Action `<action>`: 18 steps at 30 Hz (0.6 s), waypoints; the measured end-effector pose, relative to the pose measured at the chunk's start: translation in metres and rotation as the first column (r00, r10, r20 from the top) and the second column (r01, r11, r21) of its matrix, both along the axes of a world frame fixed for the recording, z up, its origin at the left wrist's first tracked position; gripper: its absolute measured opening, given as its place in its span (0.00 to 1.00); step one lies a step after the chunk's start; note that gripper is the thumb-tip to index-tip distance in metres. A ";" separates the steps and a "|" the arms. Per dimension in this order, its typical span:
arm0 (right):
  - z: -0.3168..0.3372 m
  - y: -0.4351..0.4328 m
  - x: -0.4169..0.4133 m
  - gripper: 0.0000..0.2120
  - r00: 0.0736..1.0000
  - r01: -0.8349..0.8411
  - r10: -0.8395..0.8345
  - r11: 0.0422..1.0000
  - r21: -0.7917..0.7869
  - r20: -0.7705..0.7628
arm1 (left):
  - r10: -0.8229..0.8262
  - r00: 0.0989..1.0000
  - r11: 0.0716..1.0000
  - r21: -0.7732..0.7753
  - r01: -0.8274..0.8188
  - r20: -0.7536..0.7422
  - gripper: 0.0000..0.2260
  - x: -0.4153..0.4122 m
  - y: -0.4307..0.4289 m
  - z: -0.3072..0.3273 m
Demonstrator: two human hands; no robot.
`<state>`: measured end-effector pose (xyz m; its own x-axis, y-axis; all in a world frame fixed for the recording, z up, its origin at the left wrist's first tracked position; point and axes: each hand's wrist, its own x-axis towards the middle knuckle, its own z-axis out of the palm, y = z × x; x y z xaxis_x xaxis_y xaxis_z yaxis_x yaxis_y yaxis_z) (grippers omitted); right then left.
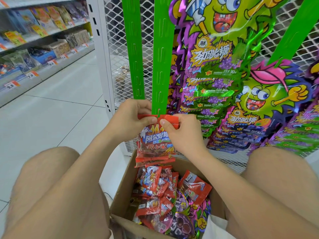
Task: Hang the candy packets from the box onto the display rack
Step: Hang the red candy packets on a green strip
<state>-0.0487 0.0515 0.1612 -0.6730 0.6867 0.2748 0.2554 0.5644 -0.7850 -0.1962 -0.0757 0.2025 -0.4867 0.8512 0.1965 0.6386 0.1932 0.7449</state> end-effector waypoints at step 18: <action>-0.007 0.018 0.003 0.09 0.999 -0.016 0.017 1.000 -0.011 0.038 | 0.034 0.999 0.996 0.085 -0.038 0.041 0.12 0.007 0.005 -0.009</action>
<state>-0.0461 0.0691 0.1544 -0.6941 0.6782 0.2412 0.2759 0.5602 -0.7811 -0.1892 -0.0709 0.1935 -0.5256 0.8138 0.2478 0.6018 0.1498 0.7845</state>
